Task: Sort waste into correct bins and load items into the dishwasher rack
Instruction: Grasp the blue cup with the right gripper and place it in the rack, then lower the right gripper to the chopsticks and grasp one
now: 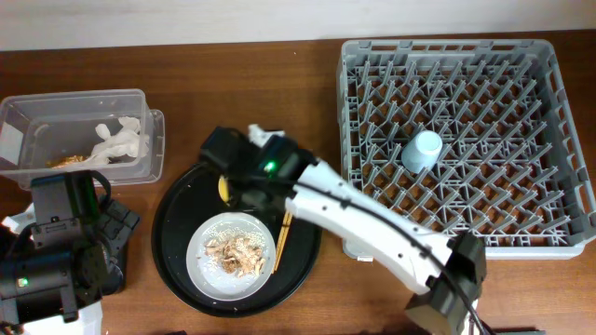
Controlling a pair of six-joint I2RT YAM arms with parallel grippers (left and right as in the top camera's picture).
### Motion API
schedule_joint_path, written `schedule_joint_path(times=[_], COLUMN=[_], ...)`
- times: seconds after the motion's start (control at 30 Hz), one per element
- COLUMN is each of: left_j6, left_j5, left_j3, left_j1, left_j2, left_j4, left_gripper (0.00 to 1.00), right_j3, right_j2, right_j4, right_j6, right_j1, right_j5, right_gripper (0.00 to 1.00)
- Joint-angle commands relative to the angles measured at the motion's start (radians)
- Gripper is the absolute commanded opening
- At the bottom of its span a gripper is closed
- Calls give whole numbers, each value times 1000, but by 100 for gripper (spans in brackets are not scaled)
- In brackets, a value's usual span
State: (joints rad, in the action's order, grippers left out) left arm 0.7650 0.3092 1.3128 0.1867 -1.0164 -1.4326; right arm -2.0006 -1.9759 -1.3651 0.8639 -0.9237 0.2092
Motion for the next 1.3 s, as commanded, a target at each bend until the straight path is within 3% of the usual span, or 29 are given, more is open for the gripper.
schedule_joint_path(times=[0.0,0.1,0.23,0.37,0.43,0.7,0.87,1.0,1.03,1.27], left_j6=[8,8,8,8,8,8,8,8,8,8], left_j5=[0,0,0,0,0,0,0,0,0,0], left_j3=[5,5,5,5,5,5,5,5,5,5], left_j1=[4,4,4,4,4,4,4,4,4,4], left_j2=[3,3,3,3,3,3,3,3,3,3], left_j4=[-1,-1,-1,-1,-1,-1,-1,-1,-1,-1], left_gripper=[99,99,99,99,99,99,99,99,99,99], right_j3=[2,26,205,381,476,512,527,531,531,532], right_j2=[-12,-12,-12,-12,-12,-12,-12,-12,-12,-12], right_j4=[-48,-94,6,180,306,368,405,418,427,438], right_j6=[5,1,17,16,16,9,9,9,9,9], right_j1=[101,182,185,185,185,185,185,185,185,185], right_j5=[-18,-68,-105,-161,-203,-198,-177,-167,-167,-143], right_gripper=[99,97,76,63,63,64,76,75,67,67])
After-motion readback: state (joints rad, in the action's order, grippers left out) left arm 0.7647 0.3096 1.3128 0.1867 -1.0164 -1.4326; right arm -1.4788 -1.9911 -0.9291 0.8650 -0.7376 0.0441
